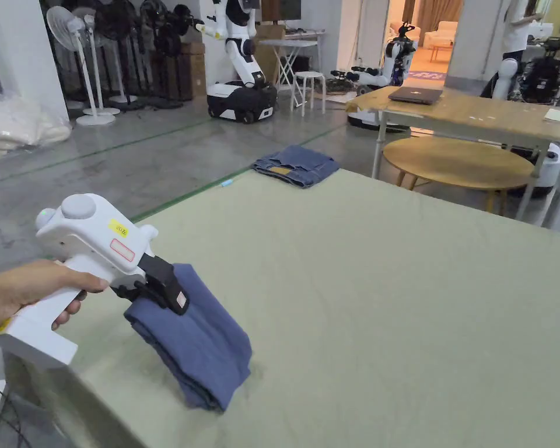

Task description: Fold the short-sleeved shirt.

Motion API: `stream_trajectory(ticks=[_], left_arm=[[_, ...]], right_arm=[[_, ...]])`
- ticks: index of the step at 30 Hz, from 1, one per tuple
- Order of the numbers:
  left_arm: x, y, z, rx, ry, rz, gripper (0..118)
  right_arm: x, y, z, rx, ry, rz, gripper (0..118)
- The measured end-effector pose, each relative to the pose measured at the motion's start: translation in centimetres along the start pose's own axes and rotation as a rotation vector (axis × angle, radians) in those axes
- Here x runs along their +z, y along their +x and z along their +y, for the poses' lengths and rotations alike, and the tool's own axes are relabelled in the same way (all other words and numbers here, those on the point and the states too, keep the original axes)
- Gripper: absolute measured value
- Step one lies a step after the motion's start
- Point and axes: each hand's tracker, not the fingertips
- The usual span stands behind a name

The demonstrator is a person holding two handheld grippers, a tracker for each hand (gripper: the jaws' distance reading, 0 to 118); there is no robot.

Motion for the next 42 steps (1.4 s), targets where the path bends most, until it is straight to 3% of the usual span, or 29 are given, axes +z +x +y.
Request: stream_trajectory(ticks=[3,8,12,16,21,24,30,36,42], left_arm=[[0.0,-2.5,0.8,0.088,0.013,0.049,20],[-1.9,-3.2,0.9,0.041,-0.037,0.138,20],[-2.9,-3.6,1.0,0.097,-0.049,0.19,20],[-2.0,-4.1,1.1,0.131,-0.041,0.175,45],[2.0,-3.8,1.0,0.083,-0.009,0.317,56],[3.9,-2.9,0.9,0.053,0.079,0.32,56],[2.4,1.8,-1.1,-0.104,0.178,0.206,56],[-4.3,9.7,-5.2,-0.27,0.298,0.012,56],[-9.7,20.1,-10.1,-0.45,0.516,0.004,45]], right_arm=[[-0.4,0.2,-0.3,-0.006,-0.026,-0.011,0],[-0.4,0.3,-0.5,-0.002,-0.046,-0.022,0],[-0.5,0.3,-0.6,0.004,-0.068,-0.026,0],[-0.5,0.3,-0.7,0.016,-0.073,-0.025,0],[-0.5,0.4,-0.7,0.022,-0.079,-0.021,0],[-0.6,0.5,-0.8,0.012,-0.076,-0.017,0],[-0.6,0.7,-1.0,-0.018,-0.071,-0.007,0],[0.1,2.5,-1.0,-0.061,-0.042,-0.044,0],[1.4,5.2,0.5,-0.092,0.008,-0.111,0]])
